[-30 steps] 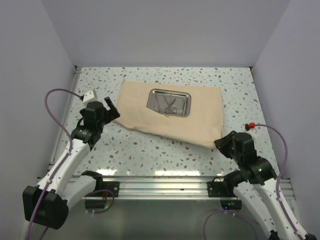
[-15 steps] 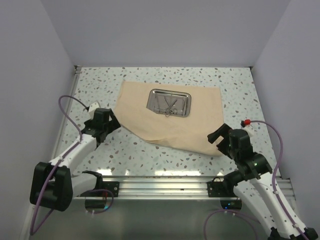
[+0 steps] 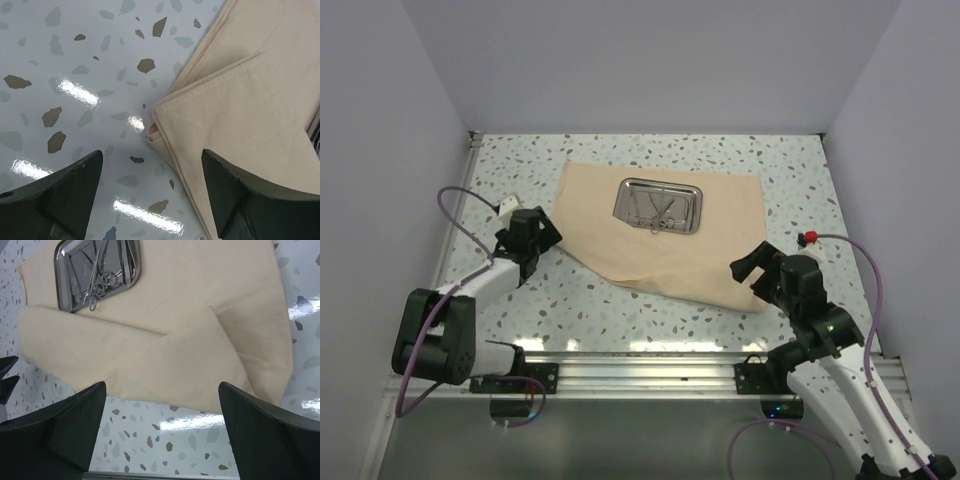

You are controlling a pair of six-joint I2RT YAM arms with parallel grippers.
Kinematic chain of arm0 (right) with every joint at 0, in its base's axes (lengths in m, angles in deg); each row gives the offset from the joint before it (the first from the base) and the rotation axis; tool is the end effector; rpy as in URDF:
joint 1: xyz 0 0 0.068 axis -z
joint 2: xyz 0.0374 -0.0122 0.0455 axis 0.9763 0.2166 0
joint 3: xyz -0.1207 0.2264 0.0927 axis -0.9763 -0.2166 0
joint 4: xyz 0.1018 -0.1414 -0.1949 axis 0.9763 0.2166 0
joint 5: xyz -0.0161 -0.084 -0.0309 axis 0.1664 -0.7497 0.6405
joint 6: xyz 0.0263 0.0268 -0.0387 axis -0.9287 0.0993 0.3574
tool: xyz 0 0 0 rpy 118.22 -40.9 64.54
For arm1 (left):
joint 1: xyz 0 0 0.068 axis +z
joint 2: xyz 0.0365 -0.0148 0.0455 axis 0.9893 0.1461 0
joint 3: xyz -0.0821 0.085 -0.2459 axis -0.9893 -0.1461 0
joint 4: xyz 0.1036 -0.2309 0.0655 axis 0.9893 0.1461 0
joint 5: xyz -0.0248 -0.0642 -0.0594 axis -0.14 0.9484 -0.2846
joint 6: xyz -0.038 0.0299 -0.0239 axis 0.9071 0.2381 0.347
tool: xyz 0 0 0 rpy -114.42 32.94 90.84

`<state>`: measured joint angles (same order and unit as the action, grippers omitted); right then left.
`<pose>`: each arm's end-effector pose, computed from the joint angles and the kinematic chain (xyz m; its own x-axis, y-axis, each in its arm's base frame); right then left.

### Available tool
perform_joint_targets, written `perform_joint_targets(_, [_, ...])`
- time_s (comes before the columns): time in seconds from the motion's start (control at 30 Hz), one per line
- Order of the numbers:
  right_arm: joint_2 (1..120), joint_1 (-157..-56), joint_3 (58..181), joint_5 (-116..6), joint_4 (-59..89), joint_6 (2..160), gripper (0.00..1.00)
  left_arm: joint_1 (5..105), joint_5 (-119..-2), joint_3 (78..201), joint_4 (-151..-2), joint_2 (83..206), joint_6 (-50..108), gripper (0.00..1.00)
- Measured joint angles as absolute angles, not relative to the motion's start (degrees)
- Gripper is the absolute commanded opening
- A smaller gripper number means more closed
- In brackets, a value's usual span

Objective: Open and lay out the surgical kit
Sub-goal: Open the surgical kit at the center of the board.

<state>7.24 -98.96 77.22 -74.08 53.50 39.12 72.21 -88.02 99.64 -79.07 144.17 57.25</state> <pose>0.1097 0.0352 0.2599 -0.4908 0.5970 -0.6346 0.2559 0.7950 0.5500 0.2557 -0.0304 0.1774 -0.4155 -0.5397 -0.7322 -0.4704 0.8165 -0.3348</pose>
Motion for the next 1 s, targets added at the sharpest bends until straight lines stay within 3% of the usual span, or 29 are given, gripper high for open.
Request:
perform_joint_targets(0.47, [10.3,-98.9,76.1,-71.2,49.2,41.9,0.98,72.3,-87.9,100.4,-85.3,154.5,60.1,0.63])
perform_joint_targets(0.67, [11.7,-99.0,76.1,-70.2,48.4,43.1,0.98,72.4,-87.3,100.7,-87.8,156.5,61.0,0.44])
perform_joint_targets(0.8, [11.5,-99.0,75.7,-70.2,47.5,43.6,0.98,72.5,-87.0,101.8,-88.1,158.1,62.0,0.18])
perform_joint_targets(1.0, [11.3,-99.0,75.6,-70.2,47.3,44.0,0.98,72.6,-87.1,103.4,-87.6,158.6,61.7,0.06])
